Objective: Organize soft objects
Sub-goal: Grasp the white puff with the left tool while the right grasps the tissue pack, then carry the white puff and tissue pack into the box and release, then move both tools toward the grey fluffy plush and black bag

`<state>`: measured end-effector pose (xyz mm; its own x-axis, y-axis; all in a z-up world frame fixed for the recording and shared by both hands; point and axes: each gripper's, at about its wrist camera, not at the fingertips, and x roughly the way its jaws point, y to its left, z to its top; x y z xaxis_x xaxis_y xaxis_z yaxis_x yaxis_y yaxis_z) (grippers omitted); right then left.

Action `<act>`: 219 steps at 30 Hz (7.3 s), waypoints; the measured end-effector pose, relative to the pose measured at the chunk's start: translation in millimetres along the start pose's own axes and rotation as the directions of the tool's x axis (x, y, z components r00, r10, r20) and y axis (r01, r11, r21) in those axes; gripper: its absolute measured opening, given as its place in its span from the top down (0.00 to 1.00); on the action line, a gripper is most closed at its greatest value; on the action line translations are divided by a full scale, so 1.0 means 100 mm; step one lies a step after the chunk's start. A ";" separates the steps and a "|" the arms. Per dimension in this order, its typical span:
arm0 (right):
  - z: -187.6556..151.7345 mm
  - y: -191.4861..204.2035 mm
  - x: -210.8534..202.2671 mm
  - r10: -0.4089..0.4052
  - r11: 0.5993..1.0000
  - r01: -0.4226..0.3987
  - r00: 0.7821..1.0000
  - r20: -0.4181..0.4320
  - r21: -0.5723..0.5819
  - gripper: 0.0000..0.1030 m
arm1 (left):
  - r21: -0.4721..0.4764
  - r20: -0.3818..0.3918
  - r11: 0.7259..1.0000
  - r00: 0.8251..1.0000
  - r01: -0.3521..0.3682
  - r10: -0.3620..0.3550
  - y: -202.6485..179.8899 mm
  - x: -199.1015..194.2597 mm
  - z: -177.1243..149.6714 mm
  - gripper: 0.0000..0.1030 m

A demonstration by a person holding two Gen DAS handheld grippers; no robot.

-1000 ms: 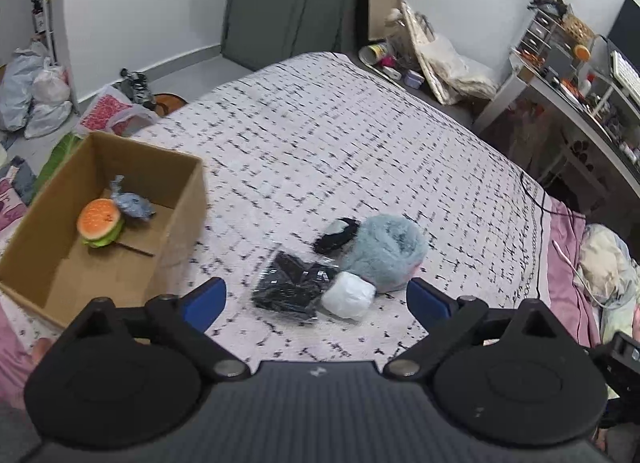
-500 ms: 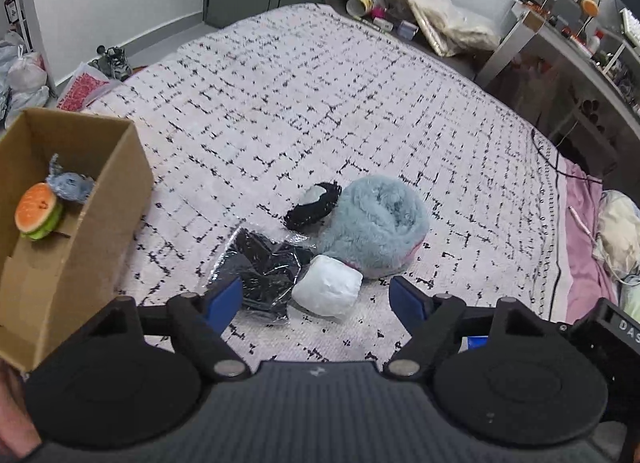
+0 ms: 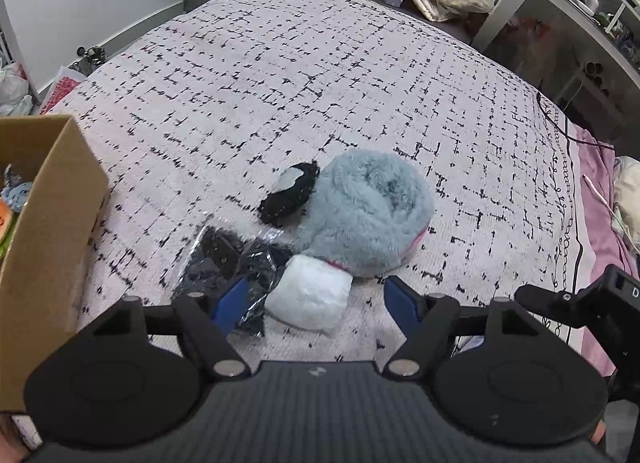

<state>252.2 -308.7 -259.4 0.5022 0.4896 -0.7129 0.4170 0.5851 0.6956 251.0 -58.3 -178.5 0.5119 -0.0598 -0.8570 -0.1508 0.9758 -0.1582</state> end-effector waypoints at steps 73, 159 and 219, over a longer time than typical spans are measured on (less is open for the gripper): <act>-1.22 1.36 -0.69 -0.071 0.816 0.203 0.964 0.256 -0.540 0.53 | 0.008 0.270 0.983 0.946 0.183 -0.178 1.16 -1.43 -0.12 0.61; -1.63 2.15 -0.12 0.028 0.743 0.070 0.990 0.135 -0.666 0.12 | -0.353 0.173 0.935 0.980 -0.030 0.097 2.42 -0.92 -0.08 0.10; -0.12 0.98 0.28 0.074 0.919 -0.048 0.996 0.050 -0.391 0.23 | 0.109 0.174 0.993 0.983 0.039 -0.058 0.47 -0.52 0.62 0.03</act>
<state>298.2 -229.5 -212.1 0.5689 0.4982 -0.6544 0.0632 0.7669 0.6387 269.5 3.7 -111.1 0.6593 -0.0788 -0.7477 -0.0377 0.9898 -0.1375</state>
